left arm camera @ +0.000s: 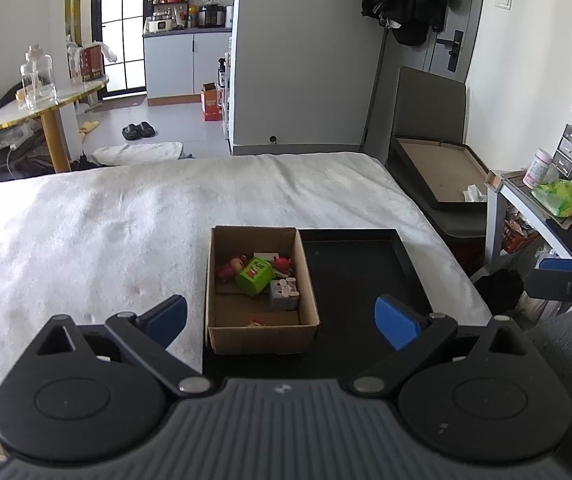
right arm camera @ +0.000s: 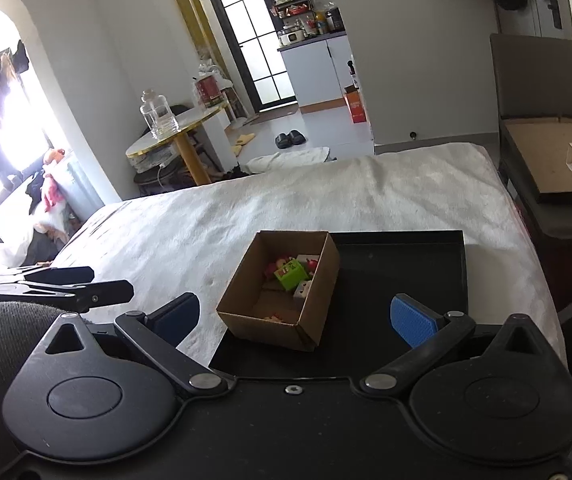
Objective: Organize rigid objects
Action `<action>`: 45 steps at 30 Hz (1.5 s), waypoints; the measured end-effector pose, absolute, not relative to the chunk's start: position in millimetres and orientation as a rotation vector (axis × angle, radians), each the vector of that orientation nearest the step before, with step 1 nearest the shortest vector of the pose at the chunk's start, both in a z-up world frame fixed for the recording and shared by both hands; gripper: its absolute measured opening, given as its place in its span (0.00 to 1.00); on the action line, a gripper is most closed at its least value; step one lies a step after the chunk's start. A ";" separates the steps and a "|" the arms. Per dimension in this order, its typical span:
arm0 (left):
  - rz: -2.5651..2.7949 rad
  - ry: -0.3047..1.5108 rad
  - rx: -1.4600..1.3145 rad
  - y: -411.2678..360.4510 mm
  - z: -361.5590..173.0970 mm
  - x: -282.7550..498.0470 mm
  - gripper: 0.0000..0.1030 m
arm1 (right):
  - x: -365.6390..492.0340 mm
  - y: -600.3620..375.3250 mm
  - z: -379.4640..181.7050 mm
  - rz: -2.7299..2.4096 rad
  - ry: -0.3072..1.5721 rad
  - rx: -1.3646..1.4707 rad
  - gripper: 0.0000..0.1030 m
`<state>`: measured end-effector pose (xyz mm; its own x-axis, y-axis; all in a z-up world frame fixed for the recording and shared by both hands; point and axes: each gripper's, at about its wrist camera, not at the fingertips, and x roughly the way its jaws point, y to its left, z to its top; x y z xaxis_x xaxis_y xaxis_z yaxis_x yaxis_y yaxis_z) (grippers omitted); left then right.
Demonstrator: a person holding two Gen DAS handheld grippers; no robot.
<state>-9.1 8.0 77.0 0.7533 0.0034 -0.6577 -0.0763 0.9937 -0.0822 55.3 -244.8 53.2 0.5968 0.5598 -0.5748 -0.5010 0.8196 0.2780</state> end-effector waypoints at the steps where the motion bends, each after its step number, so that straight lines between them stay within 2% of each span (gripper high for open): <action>1: 0.041 0.717 -0.107 8.0 76.5 -9.0 0.97 | 54.9 -244.8 52.5 0.616 0.699 0.093 1.00; 45: 0.055 0.742 -0.109 -0.4 67.6 -3.2 0.97 | 56.1 -235.7 47.2 0.557 0.767 0.056 1.00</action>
<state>-3.2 -0.4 67.6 0.7357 0.0113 -0.6772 -0.0882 0.9929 -0.0792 56.1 -235.7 47.2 0.5835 0.4969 -0.6423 -0.4568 0.8548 0.2463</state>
